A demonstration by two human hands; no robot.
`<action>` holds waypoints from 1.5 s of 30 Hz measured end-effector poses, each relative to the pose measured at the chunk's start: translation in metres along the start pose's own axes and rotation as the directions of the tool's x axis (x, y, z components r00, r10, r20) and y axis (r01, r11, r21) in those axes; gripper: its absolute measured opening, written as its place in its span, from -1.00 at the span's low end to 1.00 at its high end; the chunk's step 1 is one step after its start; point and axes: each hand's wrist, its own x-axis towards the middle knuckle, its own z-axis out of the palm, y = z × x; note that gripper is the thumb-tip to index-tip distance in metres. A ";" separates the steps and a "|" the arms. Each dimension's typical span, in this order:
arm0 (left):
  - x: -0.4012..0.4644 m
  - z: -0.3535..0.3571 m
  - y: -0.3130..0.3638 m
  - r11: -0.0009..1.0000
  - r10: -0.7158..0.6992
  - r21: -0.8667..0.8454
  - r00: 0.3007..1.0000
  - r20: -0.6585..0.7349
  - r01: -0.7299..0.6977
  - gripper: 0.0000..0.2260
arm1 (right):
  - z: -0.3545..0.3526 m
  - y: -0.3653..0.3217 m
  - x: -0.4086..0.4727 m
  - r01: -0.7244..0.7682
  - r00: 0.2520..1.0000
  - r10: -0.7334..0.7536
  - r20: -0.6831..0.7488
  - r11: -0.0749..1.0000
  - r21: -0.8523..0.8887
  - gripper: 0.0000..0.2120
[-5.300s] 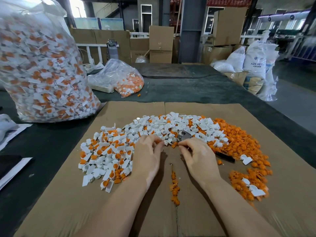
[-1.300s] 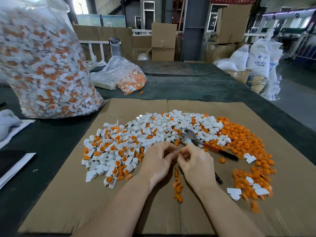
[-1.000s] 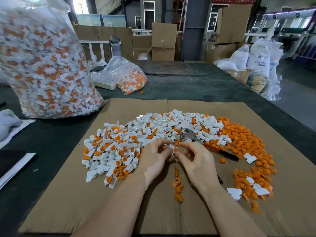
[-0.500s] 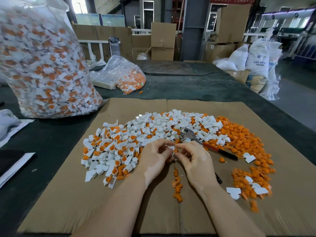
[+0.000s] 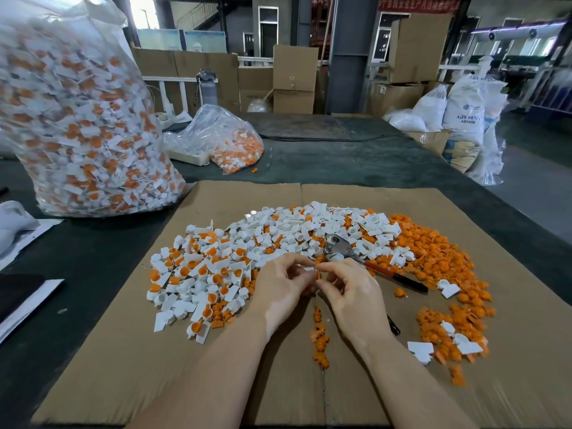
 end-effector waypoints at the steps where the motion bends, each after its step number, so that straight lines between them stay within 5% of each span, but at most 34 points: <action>1: 0.001 0.000 0.001 1.000 -0.013 -0.004 1.000 -0.004 0.013 -0.94 | -0.001 0.000 0.000 -0.004 1.000 0.004 -0.004 1.000 -0.015 -0.80; 5: 0.002 0.002 0.004 0.994 -0.071 -0.086 0.997 0.006 0.072 -0.93 | -0.013 0.004 0.007 -0.056 0.995 0.035 -0.095 0.973 -0.225 -0.69; 10: 0.004 0.003 0.005 0.982 -0.106 -0.156 0.994 -0.017 0.102 -0.92 | -0.034 0.017 0.022 -0.348 0.866 0.496 0.061 0.688 -0.637 -0.40; 16: 0.006 0.003 0.005 0.974 -0.134 -0.187 0.990 -0.034 0.126 -0.92 | -0.042 0.023 0.032 -0.304 0.737 0.621 0.268 0.658 -0.689 -0.41; 25: 0.007 0.002 0.009 0.936 -0.217 -0.295 0.975 -0.044 0.195 -0.92 | -0.042 0.021 0.027 -0.198 0.897 0.423 0.129 0.644 -0.739 -0.56; 29: 0.012 0.000 0.014 0.870 -0.290 -0.427 0.956 -0.040 0.246 -0.93 | -0.053 0.006 0.036 -0.164 0.930 0.328 0.164 0.771 -0.615 -0.69; 34: 0.015 -0.003 0.019 0.780 -0.353 -0.568 0.934 -0.054 0.262 -0.92 | -0.061 -0.019 0.040 -0.301 0.789 0.397 0.469 0.915 -0.268 -0.67; 41: 0.022 -0.006 0.016 0.782 -0.405 -0.564 0.905 -0.135 0.266 -0.91 | -0.068 -0.030 0.033 -0.567 0.590 0.438 0.678 0.823 -0.038 -0.68; 45: 0.023 -0.005 0.017 0.769 -0.423 -0.583 0.892 -0.157 0.262 -0.95 | -0.070 -0.031 0.032 -0.592 0.559 0.443 0.701 0.805 -0.036 -0.69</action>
